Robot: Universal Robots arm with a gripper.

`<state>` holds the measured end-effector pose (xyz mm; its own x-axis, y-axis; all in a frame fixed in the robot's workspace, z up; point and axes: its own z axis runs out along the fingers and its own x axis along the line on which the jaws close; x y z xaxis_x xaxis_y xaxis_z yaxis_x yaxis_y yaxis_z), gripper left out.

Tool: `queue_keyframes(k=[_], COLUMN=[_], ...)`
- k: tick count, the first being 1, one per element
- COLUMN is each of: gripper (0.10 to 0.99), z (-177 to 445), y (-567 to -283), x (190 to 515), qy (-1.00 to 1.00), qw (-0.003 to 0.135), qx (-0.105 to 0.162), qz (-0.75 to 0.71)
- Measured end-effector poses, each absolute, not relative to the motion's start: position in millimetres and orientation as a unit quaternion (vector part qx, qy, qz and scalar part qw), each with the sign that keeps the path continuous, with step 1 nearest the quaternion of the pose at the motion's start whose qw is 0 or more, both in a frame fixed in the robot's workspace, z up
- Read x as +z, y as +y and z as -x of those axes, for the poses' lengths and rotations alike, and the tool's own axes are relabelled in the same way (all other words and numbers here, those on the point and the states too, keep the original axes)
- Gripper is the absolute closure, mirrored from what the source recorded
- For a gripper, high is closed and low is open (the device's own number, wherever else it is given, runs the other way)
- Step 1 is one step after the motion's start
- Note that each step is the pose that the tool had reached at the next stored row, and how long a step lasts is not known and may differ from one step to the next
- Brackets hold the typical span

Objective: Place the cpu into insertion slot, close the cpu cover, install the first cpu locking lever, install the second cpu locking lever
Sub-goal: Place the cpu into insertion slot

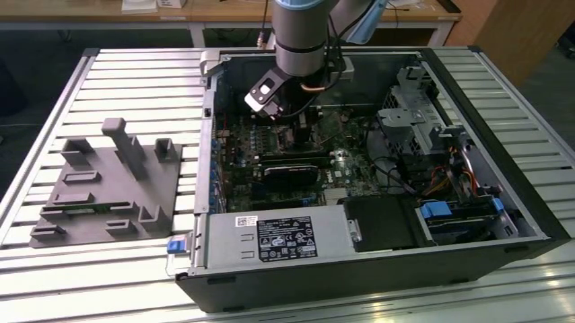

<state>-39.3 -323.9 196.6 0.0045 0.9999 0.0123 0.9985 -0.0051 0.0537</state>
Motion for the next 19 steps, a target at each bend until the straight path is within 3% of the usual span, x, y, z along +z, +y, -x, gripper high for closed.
queue_keyframes(k=[19], gripper=[0.545], z=[40.9], y=[-324.0], x=[190.8], qy=[0.705], qw=[0.013], qx=[0.025], qz=[-0.709])
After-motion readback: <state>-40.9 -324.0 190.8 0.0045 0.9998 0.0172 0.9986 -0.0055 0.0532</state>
